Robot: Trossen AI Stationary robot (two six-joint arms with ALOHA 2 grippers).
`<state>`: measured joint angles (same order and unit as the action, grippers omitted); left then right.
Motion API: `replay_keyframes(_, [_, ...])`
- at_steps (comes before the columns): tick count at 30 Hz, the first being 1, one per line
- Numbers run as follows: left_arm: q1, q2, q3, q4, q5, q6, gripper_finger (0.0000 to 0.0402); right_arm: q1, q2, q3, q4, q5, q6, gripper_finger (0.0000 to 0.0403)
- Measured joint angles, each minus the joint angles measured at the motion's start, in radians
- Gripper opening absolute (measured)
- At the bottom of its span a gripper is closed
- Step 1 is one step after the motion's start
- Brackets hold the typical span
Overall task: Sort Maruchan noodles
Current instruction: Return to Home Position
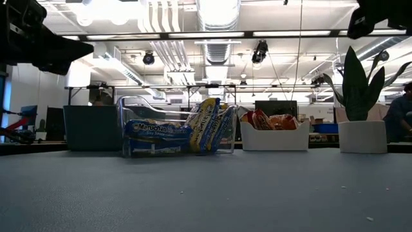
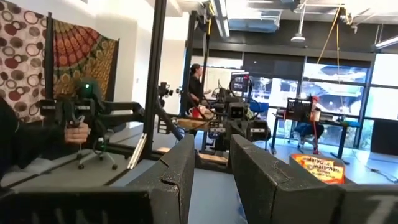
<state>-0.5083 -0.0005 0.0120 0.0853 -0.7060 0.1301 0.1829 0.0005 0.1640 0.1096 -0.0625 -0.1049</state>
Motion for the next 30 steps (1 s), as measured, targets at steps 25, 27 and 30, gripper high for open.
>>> replay_keyframes(25, [0.005, 0.010, -0.001, -0.018, -0.141, -0.143, 0.0000, 0.000, 0.048, -0.152, 0.021, 0.063, 0.382, 0.0096])
replay_keyframes(27, [0.005, 0.011, 0.000, -0.019, -0.141, -0.132, 0.0000, 0.000, 0.048, -0.152, 0.005, 0.064, 0.400, 0.0095])
replay_keyframes(30, [0.005, 0.011, 0.002, -0.020, -0.141, -0.131, 0.0000, 0.000, 0.048, -0.152, -0.008, 0.064, 0.394, 0.0096])
